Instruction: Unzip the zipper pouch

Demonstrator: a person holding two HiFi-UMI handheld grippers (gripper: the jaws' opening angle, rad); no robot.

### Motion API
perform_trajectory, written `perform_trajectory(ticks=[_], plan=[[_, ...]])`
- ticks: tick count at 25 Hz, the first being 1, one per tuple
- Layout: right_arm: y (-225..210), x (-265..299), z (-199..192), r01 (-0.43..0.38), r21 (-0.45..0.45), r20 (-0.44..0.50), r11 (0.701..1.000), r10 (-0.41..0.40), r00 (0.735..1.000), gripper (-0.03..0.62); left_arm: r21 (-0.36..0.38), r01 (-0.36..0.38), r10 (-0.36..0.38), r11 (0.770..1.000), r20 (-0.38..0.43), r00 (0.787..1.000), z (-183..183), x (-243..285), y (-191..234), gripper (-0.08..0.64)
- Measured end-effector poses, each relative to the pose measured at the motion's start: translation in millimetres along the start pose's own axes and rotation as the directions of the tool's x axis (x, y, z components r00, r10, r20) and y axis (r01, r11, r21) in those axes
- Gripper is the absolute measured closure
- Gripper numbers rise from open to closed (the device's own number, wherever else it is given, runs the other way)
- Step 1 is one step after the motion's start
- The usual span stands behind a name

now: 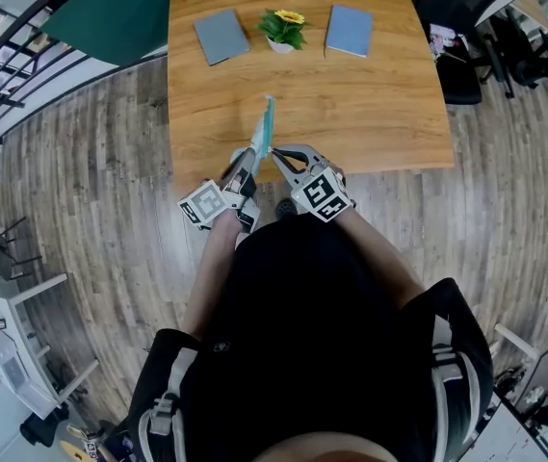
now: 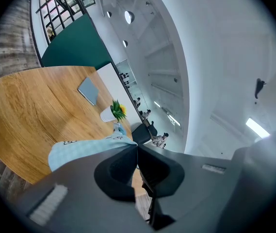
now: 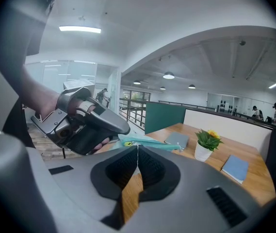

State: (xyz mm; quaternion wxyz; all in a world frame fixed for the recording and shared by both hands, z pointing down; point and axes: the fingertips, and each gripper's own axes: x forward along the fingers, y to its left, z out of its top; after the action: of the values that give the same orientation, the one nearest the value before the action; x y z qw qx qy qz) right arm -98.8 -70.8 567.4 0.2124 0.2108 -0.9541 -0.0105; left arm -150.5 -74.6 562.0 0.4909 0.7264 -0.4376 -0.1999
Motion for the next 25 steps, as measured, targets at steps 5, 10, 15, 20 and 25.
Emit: perform_trajectory(ticks=[5,10,15,20,25], plan=[[-1.8,-2.5,-1.6,0.012,0.014,-0.005,1.0,-0.012,1.0,0.586,0.002,0.003,-0.003,1.0,-0.006,1.0,-2.6,1.0,-0.6,0.554],[-4.2,-3.6,-3.0,0.023,0.025,0.004,0.999,-0.024,1.0,0.586,0.007,0.006,-0.006,1.0,-0.014,1.0,-5.0,4.1,-2.2,0.554],[-8.8,-5.6,-5.0,0.04,0.037,0.001,0.998,-0.04,0.999,0.586,0.008,0.015,-0.015,1.0,-0.022,1.0,-7.5,6.9,-5.7,0.554],[-6.6,-7.4,-4.3,0.027,0.006,-0.023,1.0,-0.027,0.999,0.586,0.015,0.017,-0.017,1.0,-0.032,0.999,-8.8,7.6,-7.8,0.554],[-0.2,-8.5,-6.6,-0.028,0.029,0.006,0.999,0.028,1.0,0.587,0.007,0.006,-0.006,1.0,-0.022,1.0,-8.1,7.4,-4.7,0.554]])
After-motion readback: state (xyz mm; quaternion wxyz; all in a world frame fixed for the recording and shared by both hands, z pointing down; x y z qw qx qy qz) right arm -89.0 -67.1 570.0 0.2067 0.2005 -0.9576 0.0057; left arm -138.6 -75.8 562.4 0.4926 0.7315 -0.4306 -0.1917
